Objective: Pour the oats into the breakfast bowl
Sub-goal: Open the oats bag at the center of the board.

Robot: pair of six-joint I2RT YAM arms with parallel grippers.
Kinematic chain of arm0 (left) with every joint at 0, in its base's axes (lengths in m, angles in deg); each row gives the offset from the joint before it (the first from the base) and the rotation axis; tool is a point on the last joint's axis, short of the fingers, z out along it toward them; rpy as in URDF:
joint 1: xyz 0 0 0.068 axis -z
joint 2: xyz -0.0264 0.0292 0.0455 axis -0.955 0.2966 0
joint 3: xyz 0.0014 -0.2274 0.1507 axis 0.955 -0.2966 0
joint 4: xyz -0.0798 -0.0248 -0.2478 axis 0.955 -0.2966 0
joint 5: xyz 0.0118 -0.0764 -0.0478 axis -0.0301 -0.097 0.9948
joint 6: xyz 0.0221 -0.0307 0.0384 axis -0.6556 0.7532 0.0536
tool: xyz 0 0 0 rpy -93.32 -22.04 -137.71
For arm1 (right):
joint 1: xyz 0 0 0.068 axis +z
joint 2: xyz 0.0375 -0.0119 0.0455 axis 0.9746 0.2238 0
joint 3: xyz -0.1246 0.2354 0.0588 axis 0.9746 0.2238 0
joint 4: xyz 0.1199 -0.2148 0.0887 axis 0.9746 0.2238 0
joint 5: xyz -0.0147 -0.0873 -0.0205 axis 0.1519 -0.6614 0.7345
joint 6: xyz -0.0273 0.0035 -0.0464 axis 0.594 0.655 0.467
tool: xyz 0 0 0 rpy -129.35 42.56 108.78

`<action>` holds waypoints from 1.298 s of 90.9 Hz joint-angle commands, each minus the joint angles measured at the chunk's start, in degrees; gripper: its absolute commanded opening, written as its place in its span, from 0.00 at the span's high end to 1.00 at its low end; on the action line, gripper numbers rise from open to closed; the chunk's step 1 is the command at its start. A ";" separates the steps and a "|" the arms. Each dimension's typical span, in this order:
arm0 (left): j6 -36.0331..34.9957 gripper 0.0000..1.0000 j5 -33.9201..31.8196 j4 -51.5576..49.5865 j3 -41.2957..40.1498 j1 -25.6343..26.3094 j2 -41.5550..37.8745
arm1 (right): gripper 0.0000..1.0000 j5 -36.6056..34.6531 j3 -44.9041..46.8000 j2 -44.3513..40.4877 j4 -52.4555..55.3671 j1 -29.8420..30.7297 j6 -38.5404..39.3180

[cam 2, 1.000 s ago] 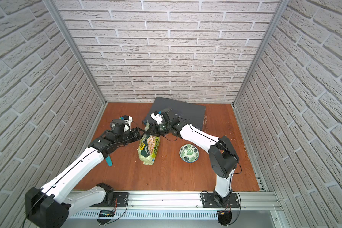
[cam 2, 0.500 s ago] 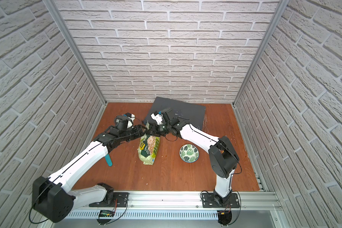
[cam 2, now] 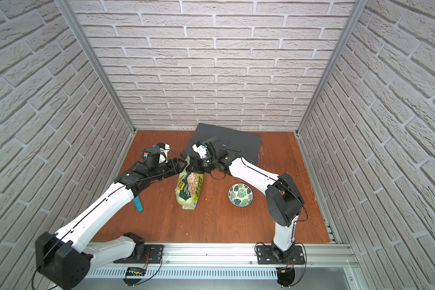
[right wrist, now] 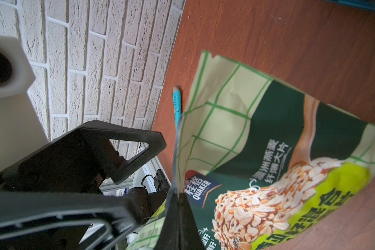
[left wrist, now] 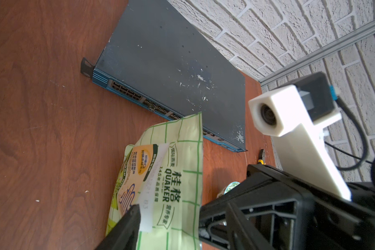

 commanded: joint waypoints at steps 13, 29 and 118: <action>-1.17 0.36 1.76 0.66 -0.95 -0.08 1.54 | 0.97 0.02 -1.34 -0.51 0.29 1.08 1.06; -2.18 0.49 0.15 -1.38 -1.05 0.10 1.39 | 0.97 -0.77 -1.19 -0.73 0.62 1.05 1.19; -2.80 0.60 4.81 -2.31 0.57 1.04 1.99 | 0.97 -1.56 -2.67 -0.32 1.48 1.53 1.69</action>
